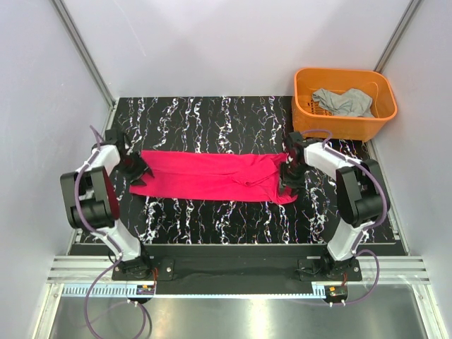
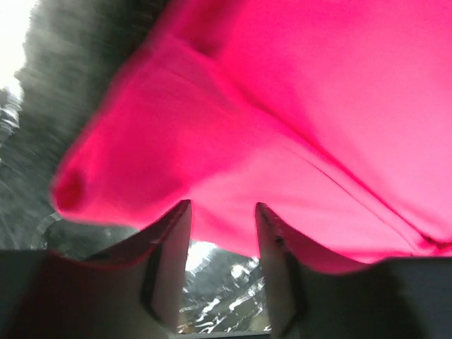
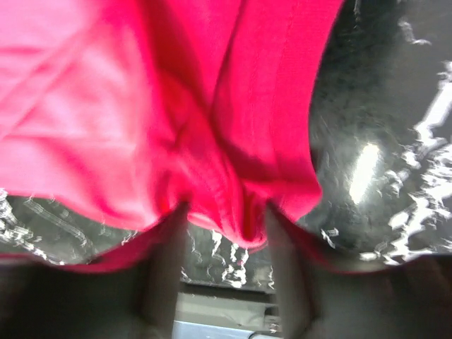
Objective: Fold and stack the t-shirts
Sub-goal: Fold the tshirt
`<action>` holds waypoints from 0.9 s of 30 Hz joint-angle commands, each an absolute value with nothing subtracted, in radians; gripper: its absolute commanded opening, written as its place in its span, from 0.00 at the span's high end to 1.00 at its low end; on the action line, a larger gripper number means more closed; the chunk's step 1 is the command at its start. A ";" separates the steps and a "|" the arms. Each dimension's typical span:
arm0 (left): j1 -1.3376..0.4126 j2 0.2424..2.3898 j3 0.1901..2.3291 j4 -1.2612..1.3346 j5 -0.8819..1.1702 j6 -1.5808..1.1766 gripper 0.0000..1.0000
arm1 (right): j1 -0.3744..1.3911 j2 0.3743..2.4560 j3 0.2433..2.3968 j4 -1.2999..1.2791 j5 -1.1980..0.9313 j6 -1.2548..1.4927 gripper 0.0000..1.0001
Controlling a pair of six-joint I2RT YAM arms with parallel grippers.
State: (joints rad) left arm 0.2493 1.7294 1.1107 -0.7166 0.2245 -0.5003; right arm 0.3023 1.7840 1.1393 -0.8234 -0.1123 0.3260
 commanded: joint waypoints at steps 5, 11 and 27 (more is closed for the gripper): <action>-0.018 1.588 1.204 -0.684 0.371 -0.491 0.42 | 0.290 1.670 1.328 -0.893 -0.167 0.285 0.38; -0.271 1.695 1.232 -0.430 0.648 -0.618 0.35 | 0.287 1.779 1.469 -0.868 -0.244 0.301 0.25; -0.541 2.008 1.312 -0.196 0.678 -0.899 0.42 | 0.186 1.964 1.586 -0.847 -0.370 0.262 0.77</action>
